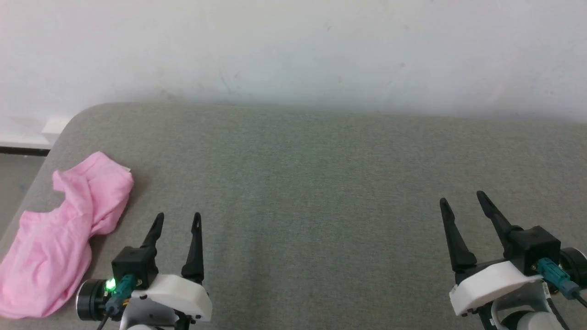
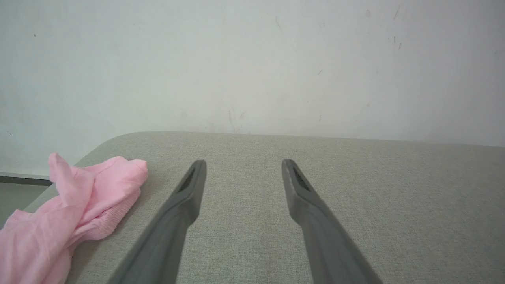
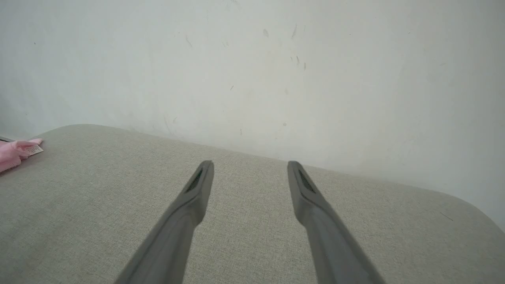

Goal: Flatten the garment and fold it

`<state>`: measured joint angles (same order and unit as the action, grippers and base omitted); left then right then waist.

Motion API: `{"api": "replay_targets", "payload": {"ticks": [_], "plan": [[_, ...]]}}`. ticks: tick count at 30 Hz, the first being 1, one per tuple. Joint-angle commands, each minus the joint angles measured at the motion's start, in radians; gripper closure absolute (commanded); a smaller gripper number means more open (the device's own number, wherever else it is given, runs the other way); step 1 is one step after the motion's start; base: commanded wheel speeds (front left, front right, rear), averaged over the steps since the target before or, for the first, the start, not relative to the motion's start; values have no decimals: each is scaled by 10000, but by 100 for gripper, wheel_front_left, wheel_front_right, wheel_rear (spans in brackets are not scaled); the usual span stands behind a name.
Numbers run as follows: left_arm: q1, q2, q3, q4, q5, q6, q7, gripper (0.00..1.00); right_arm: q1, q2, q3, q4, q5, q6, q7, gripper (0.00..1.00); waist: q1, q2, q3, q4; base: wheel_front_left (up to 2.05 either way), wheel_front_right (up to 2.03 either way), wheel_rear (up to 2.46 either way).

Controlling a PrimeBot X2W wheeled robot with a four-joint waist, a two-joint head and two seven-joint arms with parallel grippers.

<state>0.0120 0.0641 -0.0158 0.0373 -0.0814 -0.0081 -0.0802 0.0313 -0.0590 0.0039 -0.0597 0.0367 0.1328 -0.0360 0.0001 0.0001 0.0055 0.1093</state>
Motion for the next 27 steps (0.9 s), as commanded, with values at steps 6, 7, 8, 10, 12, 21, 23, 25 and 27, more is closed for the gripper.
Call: {"api": "replay_targets", "payload": {"ticks": [6, 7, 8, 10, 12, 21, 23, 25, 27], "plan": [[-199, 111, 112, 77, -271, 9, -209, 0, 163, -17, 125, -271, 56, -8, 26, 0, -1, -1, 58, 561, 0, 0, 0], [-214, 121, 127, 87, -295, 9, -232, 0, 175, -20, 150, -303, 53, -8, 33, 0, -1, -1, 69, 644, 0, 0, 0], [-233, 127, 144, 97, -322, 9, -255, 0, 188, -23, 174, -333, 48, -8, 40, 0, -1, -1, 77, 730, 0, 0, 0], [-261, 138, 183, 115, -372, 17, -298, 0, 212, -31, 227, -383, 38, -9, 50, 0, -1, -1, 84, 903, 0, 0, 0], [-284, 143, 222, 128, -426, 23, -342, 0, 233, -47, 281, -430, 25, -9, 66, 0, -1, -1, 93, 1083, 0, 0, 0], [-357, 142, 435, 150, -613, 13, -533, 0, 316, -96, 525, -668, -18, -11, 144, 0, -1, -1, 80, 1976, 0, 0, 0], [-356, 136, 495, 159, -647, 10, -575, 0, 328, -103, 608, -714, -8, -11, 158, 0, -1, -1, 73, 2177, 0, 0, 0], [-359, 124, 546, 163, -684, 0, -617, 0, 348, -114, 707, -757, 12, -11, 208, 0, -1, -1, 79, 2388, 0, 0, 0], [-367, 113, 597, 175, -715, -8, -659, 0, 351, -137, 788, -809, 20, -12, 229, 0, -1, -1, 86, 2595, 0, 0, 0]]}}
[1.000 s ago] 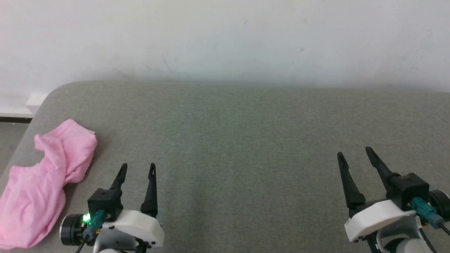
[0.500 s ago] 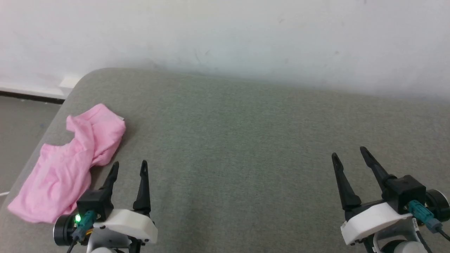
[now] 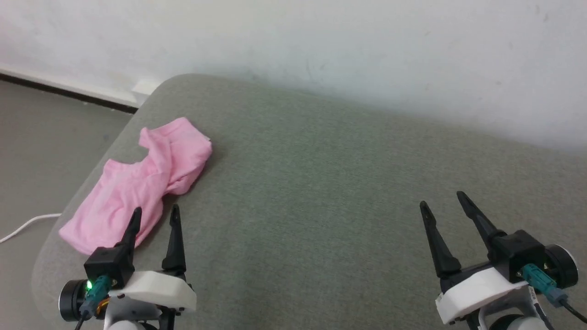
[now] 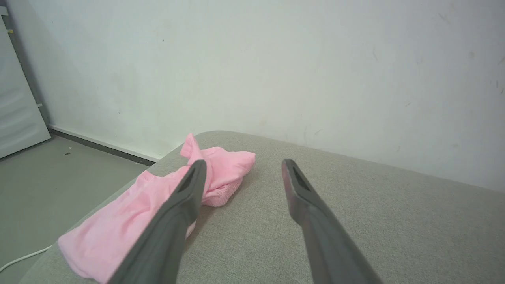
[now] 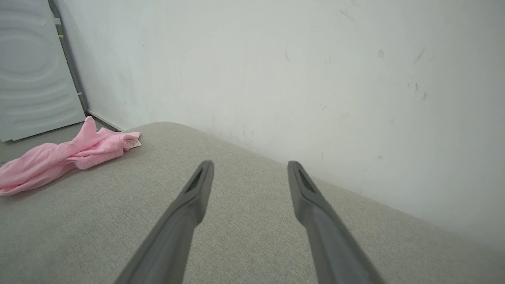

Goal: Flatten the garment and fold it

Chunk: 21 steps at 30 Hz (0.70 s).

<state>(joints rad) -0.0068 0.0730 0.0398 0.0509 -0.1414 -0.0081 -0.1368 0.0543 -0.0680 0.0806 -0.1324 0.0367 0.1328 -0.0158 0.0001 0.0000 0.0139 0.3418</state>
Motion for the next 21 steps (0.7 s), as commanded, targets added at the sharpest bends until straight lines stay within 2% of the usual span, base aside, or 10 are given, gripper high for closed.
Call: {"api": "replay_targets", "payload": {"ticks": [1, 21], "plan": [[-183, 19, 67, 51, -133, -14, -114, 0, 132, -53, 53, -95, 22, -12, 49, 0, 0, 0, -5, 376, 0, 0, 0], [-76, -169, 258, -14, -335, 83, -532, 0, 392, -395, 433, -701, 262, -15, 126, 0, 0, 0, 159, 1549, -14, -14, -14]]}}
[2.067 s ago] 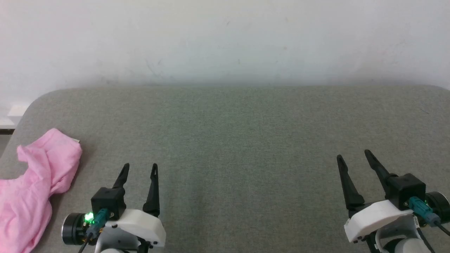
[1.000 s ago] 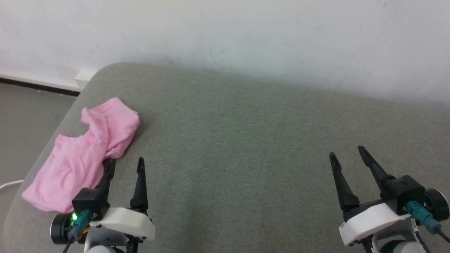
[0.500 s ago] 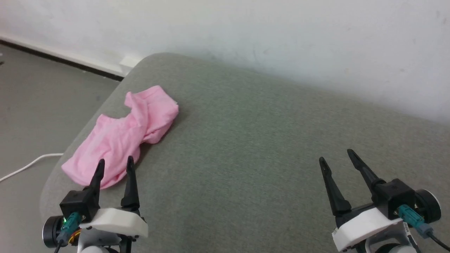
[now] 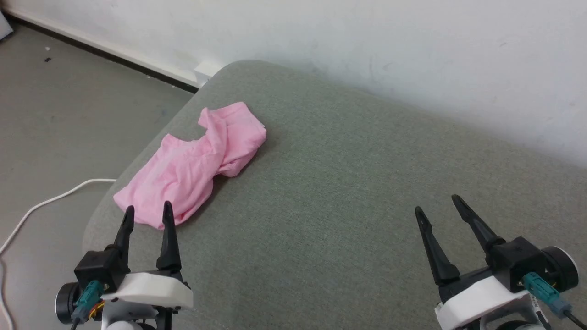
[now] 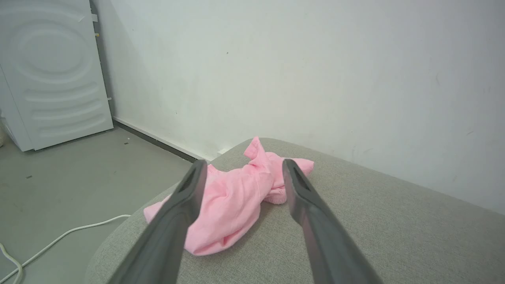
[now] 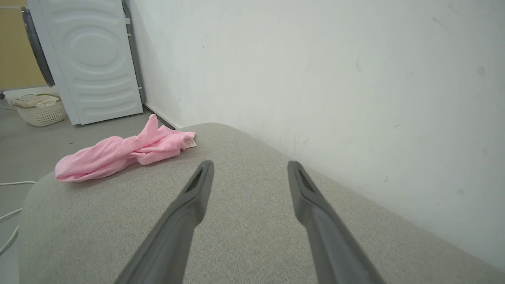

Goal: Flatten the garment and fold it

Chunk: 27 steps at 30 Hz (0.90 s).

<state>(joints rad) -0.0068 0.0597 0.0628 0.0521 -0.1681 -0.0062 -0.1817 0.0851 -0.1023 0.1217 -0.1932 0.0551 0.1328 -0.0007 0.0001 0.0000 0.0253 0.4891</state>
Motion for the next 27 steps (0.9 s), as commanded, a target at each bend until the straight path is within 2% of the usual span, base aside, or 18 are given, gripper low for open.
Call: {"api": "replay_targets", "payload": {"ticks": [1, 11, 19, 22, 27], "plan": [[-76, -41, 29, -34, -80, 76, -104, 0, 84, -73, 42, -153, 88, -15, -18, 0, -1, 0, 74, 123, -2, -2, -2], [-1131, 129, 215, -58, -311, 42, -313, 0, -53, -531, 189, -850, 275, -17, 281, 0, -1, 0, 806, 257, 0, 0, 0], [-3434, 971, 857, -43, -792, 44, -210, 0, -426, -1336, 172, -1683, 488, -18, 745, 0, -1, 0, 2251, -311, 0, 0, 0], [-4268, 1324, 1130, 98, -1103, 77, 249, 0, -599, -1660, 113, -1964, 616, -19, 846, 0, -1, 0, 2875, -602, 0, 0, 0], [-5552, 2082, 1440, 980, -1827, -41, 1949, 0, -891, -2191, -25, -2336, 849, -20, 878, 0, -1, 0, 3915, -1043, 0, 0, 0]]}}
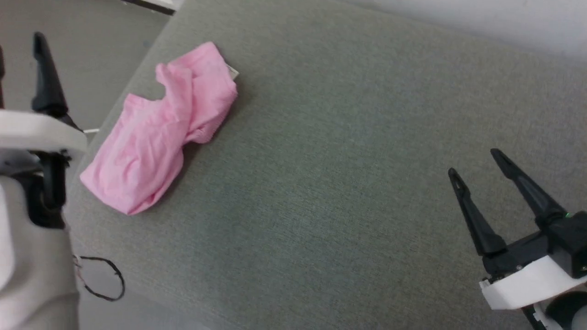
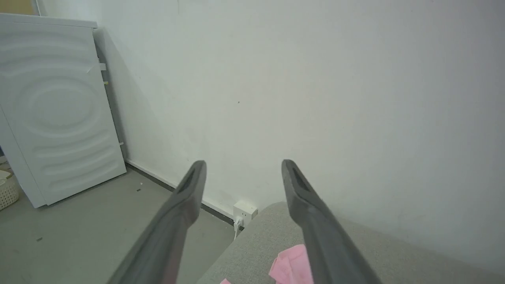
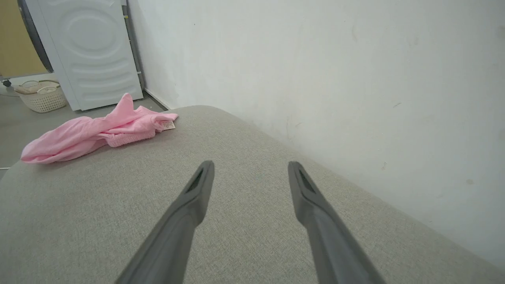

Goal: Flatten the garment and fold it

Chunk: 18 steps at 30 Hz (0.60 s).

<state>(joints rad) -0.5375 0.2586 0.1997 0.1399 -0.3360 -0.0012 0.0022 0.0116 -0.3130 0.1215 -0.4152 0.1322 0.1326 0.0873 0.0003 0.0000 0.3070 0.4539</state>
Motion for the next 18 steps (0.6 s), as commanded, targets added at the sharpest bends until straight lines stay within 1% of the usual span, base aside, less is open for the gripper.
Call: {"api": "replay_targets", "payload": {"ticks": [1, 6, 9, 11, 13, 18], "plan": [[-244, 94, 71, 102, -148, -91, 110, 0, -156, -84, -23, -116, 78, -18, -2, 0, -3, 0, 1099, -690, 0, 0, 0], [-1178, 1002, 167, 1398, -825, -280, 2501, 0, -512, -521, -42, -315, 315, -19, -81, 0, -3, 0, 2048, -1122, 0, 0, 0], [-1479, 1347, 214, 2019, -1285, -317, 3964, 0, -694, -666, -33, -355, 442, -19, -158, 0, -3, 0, 2473, -1333, 0, 0, 0], [-1513, 1399, 290, 2352, -1637, -234, 4911, 0, -792, -721, -9, -297, 496, -19, -244, 0, -3, 0, 2597, -1484, 0, 0, 0], [-1455, 1576, 262, 2560, -1774, -125, 5843, 0, -878, -742, 38, -239, 546, -19, -303, 0, -3, 0, 2697, -1615, 0, 0, 0], [-1071, 1618, 249, 2566, -2139, 286, 7617, 0, -1063, -799, 55, -69, 681, -19, -455, 0, -3, 0, 2817, -1824, 0, 0, 0]]}}
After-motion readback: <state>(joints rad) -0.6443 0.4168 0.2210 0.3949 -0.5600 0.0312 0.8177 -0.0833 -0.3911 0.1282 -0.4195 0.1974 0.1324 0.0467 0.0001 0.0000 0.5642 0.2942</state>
